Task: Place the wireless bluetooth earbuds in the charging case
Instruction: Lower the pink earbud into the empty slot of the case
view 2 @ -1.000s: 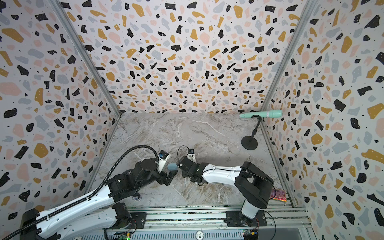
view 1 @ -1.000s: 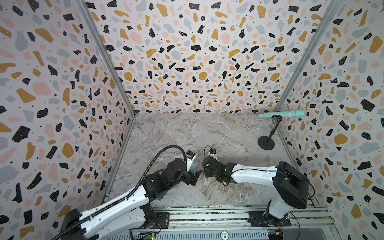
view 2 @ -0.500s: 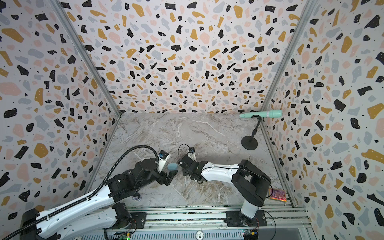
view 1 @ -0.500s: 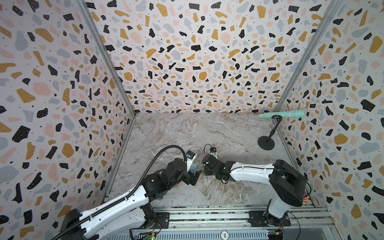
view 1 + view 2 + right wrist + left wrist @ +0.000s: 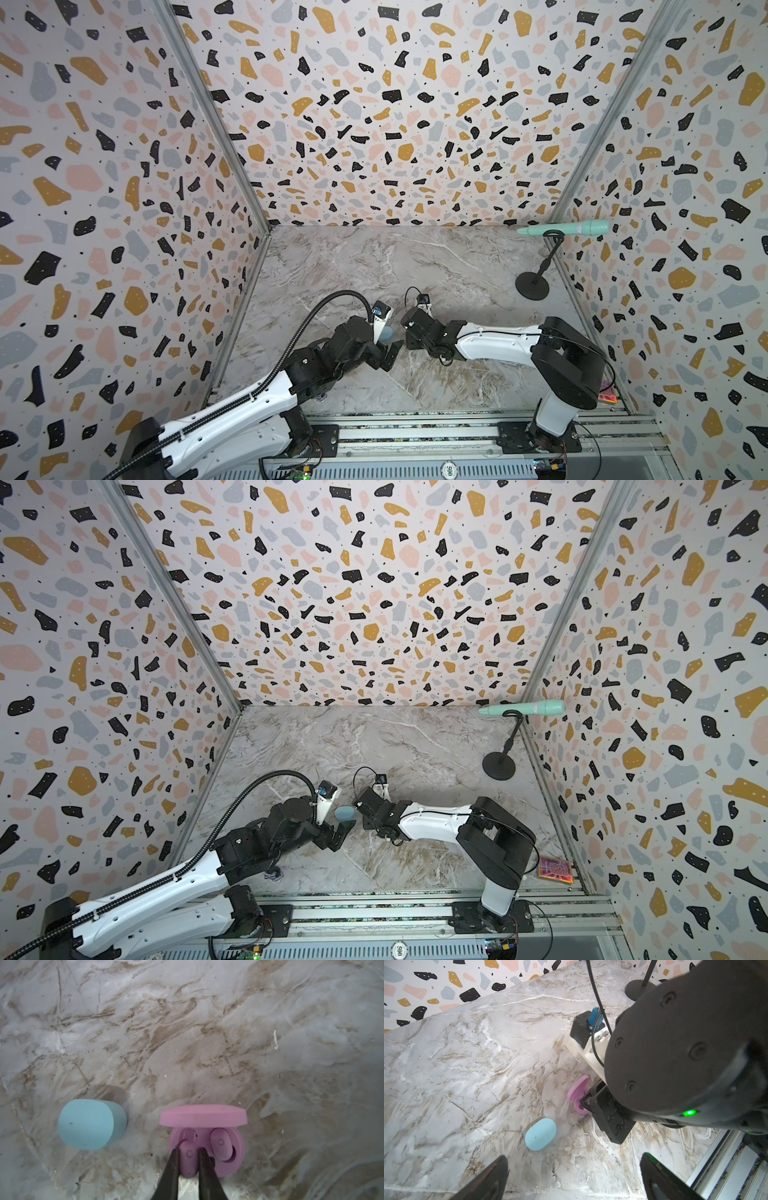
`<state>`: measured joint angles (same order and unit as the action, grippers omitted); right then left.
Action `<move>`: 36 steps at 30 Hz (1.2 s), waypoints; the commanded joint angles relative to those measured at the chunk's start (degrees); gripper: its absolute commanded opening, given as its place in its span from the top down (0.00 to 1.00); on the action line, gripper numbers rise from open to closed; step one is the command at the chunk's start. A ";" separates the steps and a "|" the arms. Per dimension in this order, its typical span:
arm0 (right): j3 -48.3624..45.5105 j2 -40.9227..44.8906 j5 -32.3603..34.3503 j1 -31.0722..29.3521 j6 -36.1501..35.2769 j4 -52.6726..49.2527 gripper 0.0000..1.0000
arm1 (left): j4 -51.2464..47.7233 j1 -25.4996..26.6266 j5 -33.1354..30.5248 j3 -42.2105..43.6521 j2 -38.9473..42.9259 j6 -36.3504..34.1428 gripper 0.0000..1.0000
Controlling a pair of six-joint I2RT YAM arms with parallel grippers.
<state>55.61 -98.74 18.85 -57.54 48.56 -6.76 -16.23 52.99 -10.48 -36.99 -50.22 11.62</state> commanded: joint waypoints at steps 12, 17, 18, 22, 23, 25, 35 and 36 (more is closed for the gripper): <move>2.31 -1.08 0.17 0.60 -0.21 0.09 0.90 | 1.55 -0.27 -0.15 0.39 0.36 0.24 0.00; 2.39 -1.30 0.02 0.59 -0.08 0.26 0.90 | 1.51 -0.33 -0.15 0.38 0.29 0.25 0.00; 2.51 -1.44 -0.02 0.59 -0.11 0.31 0.90 | 1.55 -0.27 -0.15 0.40 0.30 0.25 0.00; 2.52 -1.58 0.02 0.61 -0.01 0.49 0.90 | 1.55 -0.31 -0.11 0.34 0.31 0.18 0.00; 2.48 -1.68 0.01 0.59 0.01 0.44 0.90 | 1.57 -0.28 -0.15 0.41 0.28 0.24 0.00; 2.49 -1.77 -0.04 0.60 0.13 0.47 0.90 | 1.61 -0.30 -0.13 0.38 0.21 0.25 0.00; 2.57 -2.37 -0.14 0.65 0.40 0.48 0.90 | 1.53 -0.27 -0.06 0.41 0.32 0.25 0.00; 2.57 -2.47 -0.21 0.59 0.41 0.46 0.90 | 1.55 -0.27 -0.04 0.36 0.29 0.25 0.00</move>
<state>56.53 -100.88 18.57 -57.10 48.58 -5.89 -16.23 52.99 -10.48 -36.99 -50.22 11.62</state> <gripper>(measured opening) 0.167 0.995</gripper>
